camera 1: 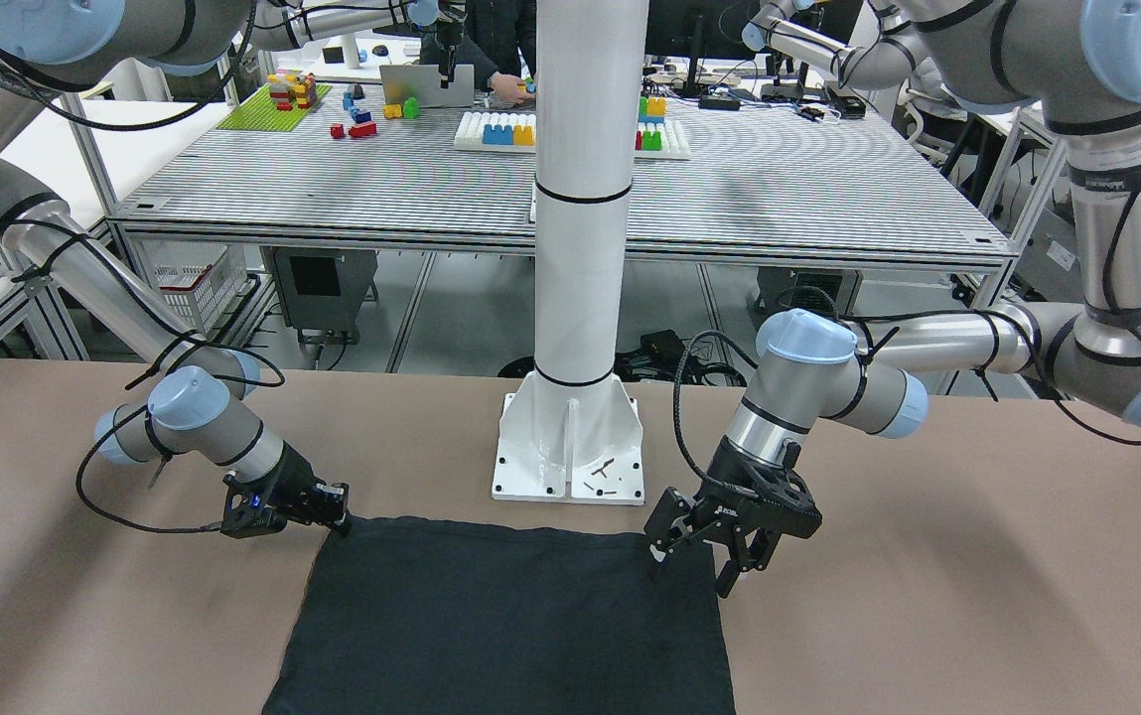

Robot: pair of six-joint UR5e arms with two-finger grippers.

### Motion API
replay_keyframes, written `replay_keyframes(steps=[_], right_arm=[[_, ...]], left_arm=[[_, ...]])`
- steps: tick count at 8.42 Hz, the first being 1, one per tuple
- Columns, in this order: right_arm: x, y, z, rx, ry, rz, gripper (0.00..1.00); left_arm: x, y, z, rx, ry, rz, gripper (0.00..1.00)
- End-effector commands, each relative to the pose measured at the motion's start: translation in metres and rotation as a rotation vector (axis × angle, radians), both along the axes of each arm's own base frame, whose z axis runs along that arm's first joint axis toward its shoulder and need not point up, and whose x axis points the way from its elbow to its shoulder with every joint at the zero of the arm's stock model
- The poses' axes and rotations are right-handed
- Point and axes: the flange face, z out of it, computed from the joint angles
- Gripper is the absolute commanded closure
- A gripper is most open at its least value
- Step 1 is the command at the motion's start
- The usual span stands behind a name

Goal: Fold clothes
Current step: 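Lower both grippers to the hem corners nearest the robot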

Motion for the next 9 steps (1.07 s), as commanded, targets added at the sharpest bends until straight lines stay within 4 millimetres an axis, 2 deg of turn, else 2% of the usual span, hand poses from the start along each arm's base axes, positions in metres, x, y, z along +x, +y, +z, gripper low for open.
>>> replay_keyframes(steps=[1, 2, 3, 5, 6, 7, 8, 9], right_arm=[[0.007, 0.0, -0.013, 0.004, -0.025, 0.006, 1.0], [0.011, -0.002, -0.02, 0.009, -0.038, 0.015, 1.0], [0.018, -0.011, -0.023, 0.011, -0.042, 0.039, 1.0], [0.025, -0.024, -0.026, 0.014, -0.05, 0.069, 1.0], [0.026, -0.025, -0.028, 0.018, -0.055, 0.074, 1.0], [0.027, -0.027, -0.033, 0.023, -0.064, 0.083, 1.0], [0.03, -0.026, -0.036, 0.024, -0.069, 0.084, 1.0], [0.029, -0.026, -0.037, 0.026, -0.072, 0.084, 1.0]], left_arm=[[-0.003, 0.003, -0.003, 0.005, 0.009, 0.008, 0.06], [-0.002, 0.008, -0.005, 0.007, 0.017, 0.022, 0.05], [0.0, 0.024, 0.007, 0.008, 0.021, 0.052, 0.06], [-0.004, 0.053, 0.063, 0.039, 0.123, 0.122, 0.06], [-0.002, 0.054, 0.081, 0.025, 0.088, 0.126, 0.06], [0.002, 0.068, 0.105, 0.007, 0.031, 0.145, 0.06], [0.002, 0.074, 0.115, 0.007, 0.007, 0.138, 0.06], [0.01, 0.085, 0.117, 0.012, 0.0, 0.15, 0.06]])
